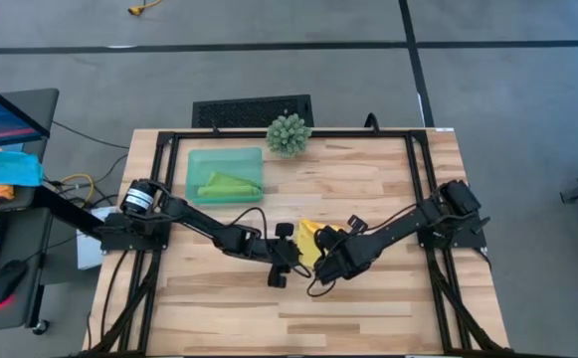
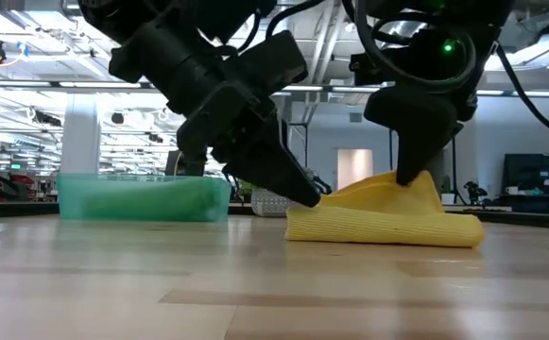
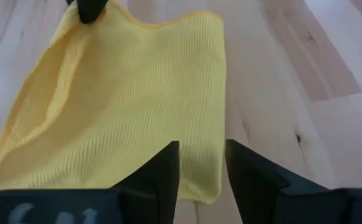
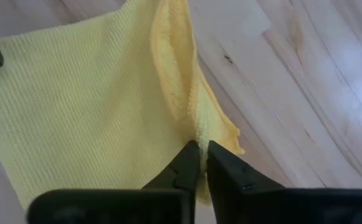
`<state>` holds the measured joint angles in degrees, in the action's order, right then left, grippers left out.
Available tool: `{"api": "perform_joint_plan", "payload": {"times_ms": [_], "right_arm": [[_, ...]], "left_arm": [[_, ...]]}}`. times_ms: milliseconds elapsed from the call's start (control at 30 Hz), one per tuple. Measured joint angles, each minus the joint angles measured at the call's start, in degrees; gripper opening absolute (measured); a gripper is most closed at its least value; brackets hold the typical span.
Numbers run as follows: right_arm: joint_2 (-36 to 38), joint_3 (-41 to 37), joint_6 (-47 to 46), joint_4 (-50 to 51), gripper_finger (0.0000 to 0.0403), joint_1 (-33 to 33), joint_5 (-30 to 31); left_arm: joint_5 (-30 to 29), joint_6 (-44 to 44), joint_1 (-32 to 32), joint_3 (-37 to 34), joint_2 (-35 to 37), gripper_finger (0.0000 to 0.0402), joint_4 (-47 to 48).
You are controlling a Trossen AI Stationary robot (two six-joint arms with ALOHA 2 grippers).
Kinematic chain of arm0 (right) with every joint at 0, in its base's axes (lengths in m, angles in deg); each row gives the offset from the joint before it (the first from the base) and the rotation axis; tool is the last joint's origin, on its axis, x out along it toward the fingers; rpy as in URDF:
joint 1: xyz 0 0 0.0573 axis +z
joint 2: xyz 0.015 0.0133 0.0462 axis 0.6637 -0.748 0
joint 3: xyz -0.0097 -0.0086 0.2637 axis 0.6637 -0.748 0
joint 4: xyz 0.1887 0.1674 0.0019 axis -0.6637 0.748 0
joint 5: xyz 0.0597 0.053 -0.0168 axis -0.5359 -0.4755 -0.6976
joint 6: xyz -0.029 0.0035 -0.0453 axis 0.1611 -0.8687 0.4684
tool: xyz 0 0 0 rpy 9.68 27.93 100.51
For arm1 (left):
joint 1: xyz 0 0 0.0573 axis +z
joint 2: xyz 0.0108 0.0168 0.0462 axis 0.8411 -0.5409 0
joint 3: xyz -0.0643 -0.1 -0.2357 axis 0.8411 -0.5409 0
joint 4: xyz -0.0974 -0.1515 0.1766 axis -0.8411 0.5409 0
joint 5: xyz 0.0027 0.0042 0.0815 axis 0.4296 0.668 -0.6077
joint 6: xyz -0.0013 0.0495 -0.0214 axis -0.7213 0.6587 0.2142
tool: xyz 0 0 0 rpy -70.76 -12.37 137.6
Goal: Roll microfiber towels into tight, uniform cylinder then place into a basket
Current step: Fold the yellow towel
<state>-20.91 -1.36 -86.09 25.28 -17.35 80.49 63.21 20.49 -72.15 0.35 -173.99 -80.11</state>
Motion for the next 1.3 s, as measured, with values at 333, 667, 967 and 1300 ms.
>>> {"api": "perform_joint_plan", "payload": {"times_ms": [333,667,967,1300], "right_arm": [[0.08,0.00,2.21,0.83,0.0134,-0.37,-0.20],[2.90,5.34,2.89,11.06,0.0166,0.17,3.41],[4.79,2.67,2.74,10.65,0.0142,4.86,5.05],[5.42,-7.17,-7.67,9.77,0.0113,10.39,5.19]], "left_arm": [[0.57,-1.01,0.06,0.45,-4.01,0.0116,-1.09],[0.14,-3.96,-0.18,0.68,-6.86,0.0116,-1.23],[-5.47,-2.86,-3.04,0.58,-5.32,0.0116,0.73],[-7.65,-1.65,-5.56,0.33,-2.97,0.0116,3.98]]}}
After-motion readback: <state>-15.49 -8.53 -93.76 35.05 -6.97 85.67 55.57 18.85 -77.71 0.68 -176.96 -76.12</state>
